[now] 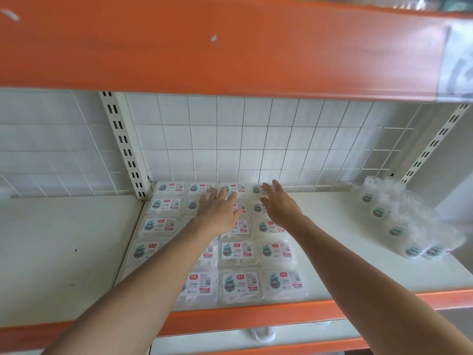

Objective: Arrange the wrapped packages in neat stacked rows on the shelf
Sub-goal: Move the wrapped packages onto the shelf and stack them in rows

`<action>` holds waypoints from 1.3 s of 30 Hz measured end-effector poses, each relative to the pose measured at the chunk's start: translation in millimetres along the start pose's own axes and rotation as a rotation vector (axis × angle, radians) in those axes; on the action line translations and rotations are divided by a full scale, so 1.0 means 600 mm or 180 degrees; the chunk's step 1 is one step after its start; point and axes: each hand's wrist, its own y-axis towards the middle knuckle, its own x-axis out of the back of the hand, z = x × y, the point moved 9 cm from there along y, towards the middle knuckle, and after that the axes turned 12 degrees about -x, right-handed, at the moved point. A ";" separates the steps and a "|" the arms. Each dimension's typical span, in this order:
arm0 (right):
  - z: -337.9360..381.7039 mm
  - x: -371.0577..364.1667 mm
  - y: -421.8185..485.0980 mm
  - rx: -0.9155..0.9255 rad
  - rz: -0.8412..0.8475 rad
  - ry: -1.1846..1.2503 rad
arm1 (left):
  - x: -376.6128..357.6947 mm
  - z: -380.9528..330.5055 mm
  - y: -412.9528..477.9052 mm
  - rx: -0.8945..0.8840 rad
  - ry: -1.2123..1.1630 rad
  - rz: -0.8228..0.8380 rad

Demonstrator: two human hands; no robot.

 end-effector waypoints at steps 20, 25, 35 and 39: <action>-0.010 -0.004 0.000 -0.0364 -0.0210 -0.0112 | 0.002 0.020 -0.011 0.0215 -0.0064 0.0005; -0.010 -0.003 -0.004 -0.0316 -0.0202 -0.0104 | 0.003 0.020 -0.012 0.0216 -0.0045 0.0030; 0.011 0.011 -0.038 -0.0134 -0.0189 -0.0307 | 0.021 0.021 -0.025 0.0122 -0.0060 -0.0114; 0.037 0.016 -0.068 -0.0046 -0.0243 -0.0371 | 0.029 0.030 -0.044 -0.0012 -0.0041 -0.0235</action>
